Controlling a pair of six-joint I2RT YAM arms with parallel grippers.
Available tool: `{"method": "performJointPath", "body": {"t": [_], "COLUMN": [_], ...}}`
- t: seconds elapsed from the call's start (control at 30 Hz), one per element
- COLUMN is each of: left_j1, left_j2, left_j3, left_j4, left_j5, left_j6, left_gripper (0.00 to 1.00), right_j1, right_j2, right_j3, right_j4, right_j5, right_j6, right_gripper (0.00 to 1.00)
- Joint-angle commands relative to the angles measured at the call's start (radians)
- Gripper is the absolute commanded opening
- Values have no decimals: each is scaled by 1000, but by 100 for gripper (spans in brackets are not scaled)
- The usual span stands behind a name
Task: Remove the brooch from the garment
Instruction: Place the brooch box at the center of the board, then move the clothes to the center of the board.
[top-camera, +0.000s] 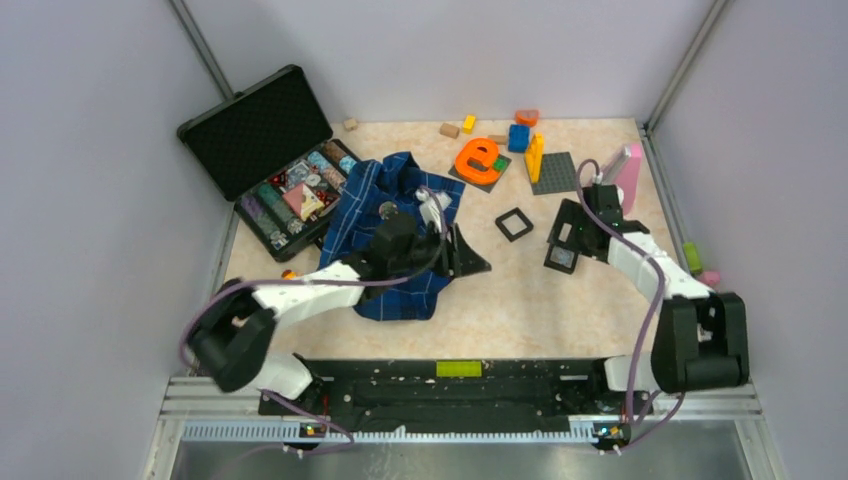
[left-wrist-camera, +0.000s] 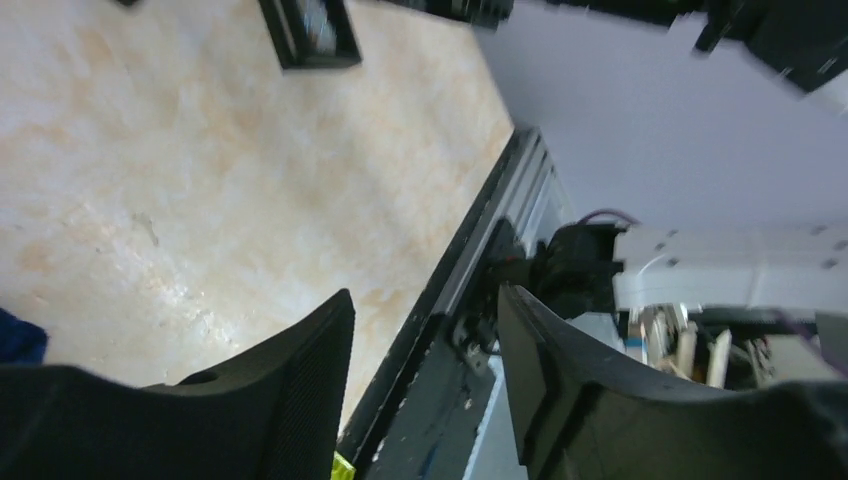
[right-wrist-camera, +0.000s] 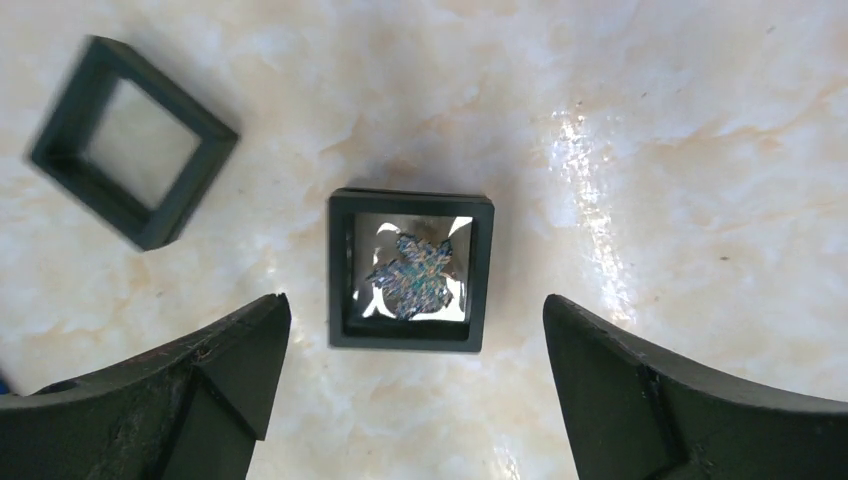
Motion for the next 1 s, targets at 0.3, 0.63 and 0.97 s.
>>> {"method": "performJointPath", "body": {"t": [0.3,0.63,0.97], "left_j1": [230,442,545], "left_j2": [-674,-662,-512], "left_j3": [67,119,118], "left_j4": [-852,-820,-652], "left_j5": [-637,-670,-436], "left_j6": [308,361,359], "left_gripper": [73,70,67], "right_j1": [342,568,618], "right_j2": [-401,-9,284], "right_j3": [-100,139,318], "right_j4": [249,511,726], "right_j5": [-207,-379,-442], "right_j6": [-11,-111,-179], "right_gripper": [87,72,61]}}
